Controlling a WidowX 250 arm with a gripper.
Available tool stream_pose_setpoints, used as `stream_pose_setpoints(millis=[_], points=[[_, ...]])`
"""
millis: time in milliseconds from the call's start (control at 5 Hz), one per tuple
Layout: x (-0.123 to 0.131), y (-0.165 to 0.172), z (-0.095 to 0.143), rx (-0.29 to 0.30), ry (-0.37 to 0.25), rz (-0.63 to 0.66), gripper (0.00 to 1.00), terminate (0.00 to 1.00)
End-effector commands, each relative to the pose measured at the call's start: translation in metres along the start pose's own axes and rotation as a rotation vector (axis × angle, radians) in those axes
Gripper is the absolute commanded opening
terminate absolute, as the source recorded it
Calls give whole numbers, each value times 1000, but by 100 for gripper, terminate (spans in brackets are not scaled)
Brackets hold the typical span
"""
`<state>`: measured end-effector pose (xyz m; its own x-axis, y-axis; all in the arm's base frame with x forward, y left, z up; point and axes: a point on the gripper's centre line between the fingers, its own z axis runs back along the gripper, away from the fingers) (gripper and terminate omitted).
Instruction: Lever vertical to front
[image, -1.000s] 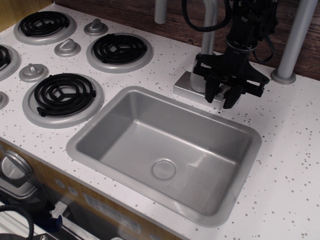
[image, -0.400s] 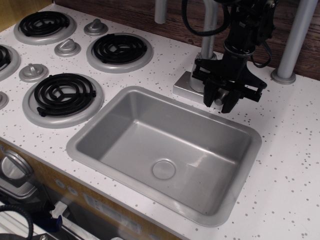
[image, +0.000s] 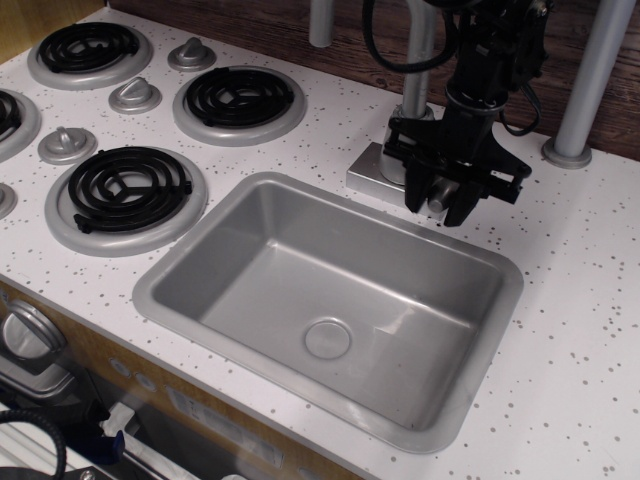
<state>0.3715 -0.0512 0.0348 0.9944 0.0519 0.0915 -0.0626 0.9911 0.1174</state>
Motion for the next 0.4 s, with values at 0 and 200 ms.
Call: stream_pose_setpoints(millis=[0,200], points=[[9,5,38,28,-45,14,100,0],[7,7,55,54,-30,19,100,100]])
